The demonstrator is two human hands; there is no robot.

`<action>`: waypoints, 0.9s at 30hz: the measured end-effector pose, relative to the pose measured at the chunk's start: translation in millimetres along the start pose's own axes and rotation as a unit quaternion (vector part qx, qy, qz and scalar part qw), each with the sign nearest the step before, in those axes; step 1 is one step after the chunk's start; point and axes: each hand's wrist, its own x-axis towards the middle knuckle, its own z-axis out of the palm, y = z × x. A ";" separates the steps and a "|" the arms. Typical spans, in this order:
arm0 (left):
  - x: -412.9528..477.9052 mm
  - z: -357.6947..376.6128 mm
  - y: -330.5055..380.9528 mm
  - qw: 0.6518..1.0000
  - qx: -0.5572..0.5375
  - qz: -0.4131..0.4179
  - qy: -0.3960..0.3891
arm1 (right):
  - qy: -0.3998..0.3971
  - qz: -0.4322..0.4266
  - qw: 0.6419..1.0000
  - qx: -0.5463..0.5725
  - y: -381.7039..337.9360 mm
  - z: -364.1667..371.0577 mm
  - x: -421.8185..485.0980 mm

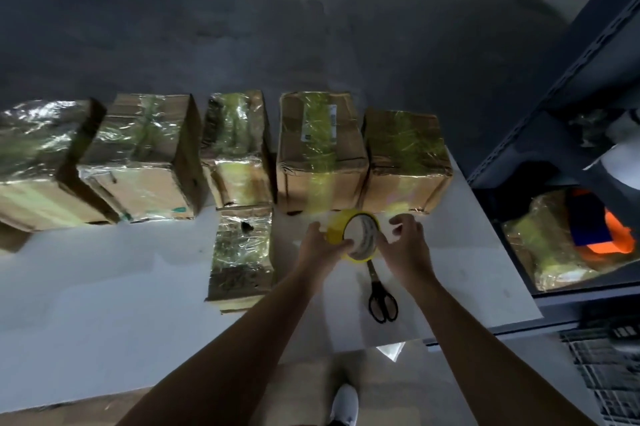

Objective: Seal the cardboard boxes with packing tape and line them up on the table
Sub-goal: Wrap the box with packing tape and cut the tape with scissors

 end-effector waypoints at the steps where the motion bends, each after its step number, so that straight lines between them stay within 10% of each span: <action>1: -0.8 -10.8 0.4 1.000 -0.016 0.016 -0.008 | -0.031 0.019 0.999 0.008 -6.8 3.2 1.2; 7: -4.4 -70.6 2.5 0.992 -0.021 0.118 -0.040 | -0.161 0.031 0.977 0.132 -50.3 25.6 -5.5; 27: 6.4 -199.5 1.5 0.961 0.108 0.256 -0.001 | -0.058 -0.100 0.992 0.056 -144.2 82.0 -29.9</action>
